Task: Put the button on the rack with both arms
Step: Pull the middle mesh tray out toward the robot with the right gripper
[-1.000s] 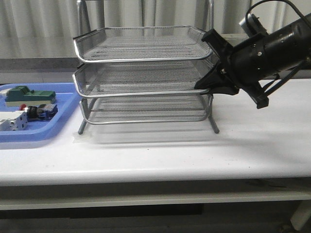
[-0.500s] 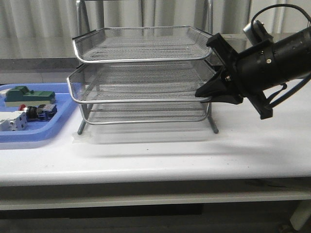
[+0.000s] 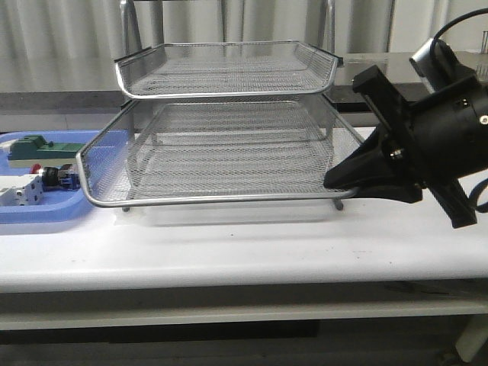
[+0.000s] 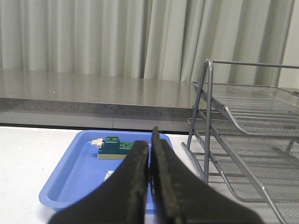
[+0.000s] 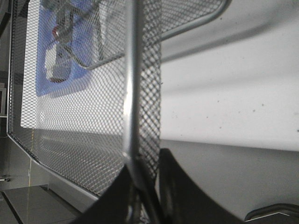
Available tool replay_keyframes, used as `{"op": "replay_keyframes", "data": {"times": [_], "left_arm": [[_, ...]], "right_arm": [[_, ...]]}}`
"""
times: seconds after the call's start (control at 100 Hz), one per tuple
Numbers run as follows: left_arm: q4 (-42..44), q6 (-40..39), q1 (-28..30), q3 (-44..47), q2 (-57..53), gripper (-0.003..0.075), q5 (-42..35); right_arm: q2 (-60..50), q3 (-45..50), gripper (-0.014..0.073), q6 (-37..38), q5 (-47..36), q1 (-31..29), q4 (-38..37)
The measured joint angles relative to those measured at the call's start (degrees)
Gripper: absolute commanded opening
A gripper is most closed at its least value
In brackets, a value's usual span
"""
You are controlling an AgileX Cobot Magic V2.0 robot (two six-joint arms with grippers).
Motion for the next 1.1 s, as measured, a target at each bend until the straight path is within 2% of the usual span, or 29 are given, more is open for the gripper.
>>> {"op": "replay_keyframes", "data": {"times": [0.11, 0.18, 0.3, 0.42, 0.52, 0.85, 1.0, 1.1], "left_arm": [[0.0, 0.0, 0.0, 0.0, 0.0, 0.0004, 0.0], [0.0, 0.0, 0.0, 0.0, 0.0, 0.0004, 0.0], [0.0, 0.0, 0.0, 0.0, 0.0, 0.0004, 0.0], [0.0, 0.0, 0.0, 0.0, 0.0, 0.0004, 0.0], [0.0, 0.0, 0.0, 0.0, 0.0, 0.0004, 0.0], [0.0, 0.0, 0.0, 0.0, 0.0, 0.0004, 0.0], [0.0, 0.0, 0.0, 0.0, 0.0, 0.0004, 0.0], [0.0, 0.0, 0.0, 0.0, 0.0, 0.0004, 0.0]], "right_arm": [[-1.39, 1.14, 0.0034, 0.0, 0.0, 0.0, -0.55], [-1.71, 1.36, 0.0073, 0.0, 0.0, 0.0, -0.64], [-1.92, 1.49, 0.0228, 0.11, -0.4, 0.12, -1.15], [-1.92, 1.71, 0.0448, 0.2, -1.35, 0.21, -1.8], [-1.92, 1.93, 0.0545, 0.2, -1.61, 0.21, -2.5], [-5.55, 1.93, 0.0552, 0.2, -2.22, 0.25, -3.85], [-11.61, 1.93, 0.0552, 1.55, -4.15, 0.25, -8.48], [-16.33, 1.93, 0.0552, 5.48, -5.78, 0.25, -14.19]]}}
